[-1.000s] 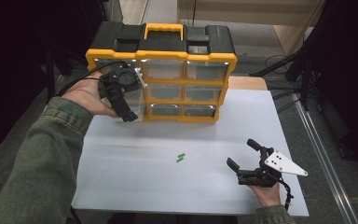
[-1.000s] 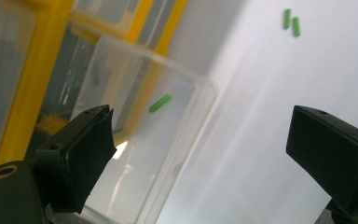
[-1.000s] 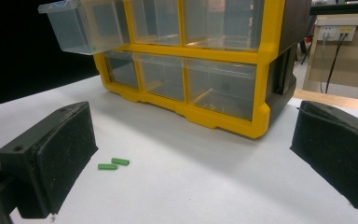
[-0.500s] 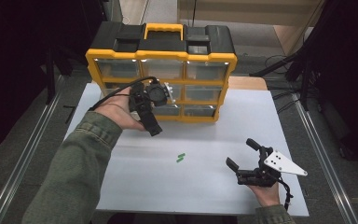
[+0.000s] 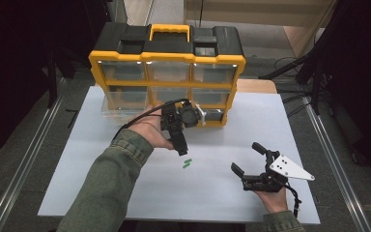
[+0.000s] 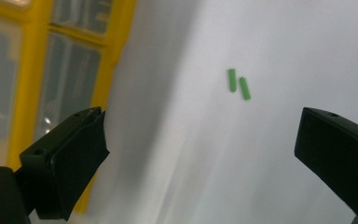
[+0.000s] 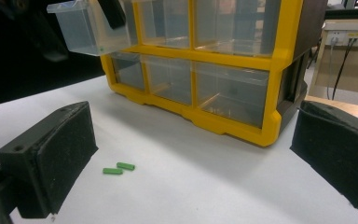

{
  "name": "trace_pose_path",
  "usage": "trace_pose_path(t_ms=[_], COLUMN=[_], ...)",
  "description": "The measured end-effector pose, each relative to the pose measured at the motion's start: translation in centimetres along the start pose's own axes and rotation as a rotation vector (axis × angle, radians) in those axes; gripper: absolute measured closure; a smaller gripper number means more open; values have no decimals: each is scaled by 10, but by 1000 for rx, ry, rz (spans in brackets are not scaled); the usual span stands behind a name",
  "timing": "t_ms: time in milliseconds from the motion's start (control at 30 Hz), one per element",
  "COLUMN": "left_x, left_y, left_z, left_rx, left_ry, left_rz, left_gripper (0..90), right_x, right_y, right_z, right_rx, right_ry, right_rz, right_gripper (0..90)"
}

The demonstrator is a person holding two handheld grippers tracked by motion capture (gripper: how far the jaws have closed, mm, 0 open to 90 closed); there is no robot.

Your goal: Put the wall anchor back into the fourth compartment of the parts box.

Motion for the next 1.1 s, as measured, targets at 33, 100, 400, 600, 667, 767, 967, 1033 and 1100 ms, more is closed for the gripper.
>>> trace_pose_path(t_ms=[33,100,400,600,667,767,967,1033,1100], left_x=[-2,-5,-17,-17,-16,-14,-11,-11,-10], left_y=[1,1,2,3,1,-2,1,2,3], left_z=[-4,-11,-37,-58,-65,-75,-91,-98,-103], left_rx=[0,7,30,45,57,52,69,74,79], left_ry=[-6,-8,15,20,24,24,8,-1,-5], left_rz=[-9,-14,-38,-38,-43,-45,-9,-12,-18], left_gripper=[23,23,24,24,24,24,25,25,25], right_x=[0,0,0,2,2,2,3,3,3], right_y=[0,0,0,-3,-2,-2,-2,-3,-3], right_z=[0,-1,1,-1,-1,-1,-2,-2,-2], right_rx=[2,5,16,8,10,10,8,6,4], right_ry=[-3,-4,-5,-22,-22,-26,-32,-32,-32], right_rz=[2,4,6,13,13,12,22,23,22], right_gripper=[0,0,0,0,0,0,0,0,0])
Point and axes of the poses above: each handheld gripper's, and its own axes: z roughly backward along the jaws, x roughly out of its underside, y roughly to its right, the point moved 2 cm from there along -z, roughly forward along the jaws
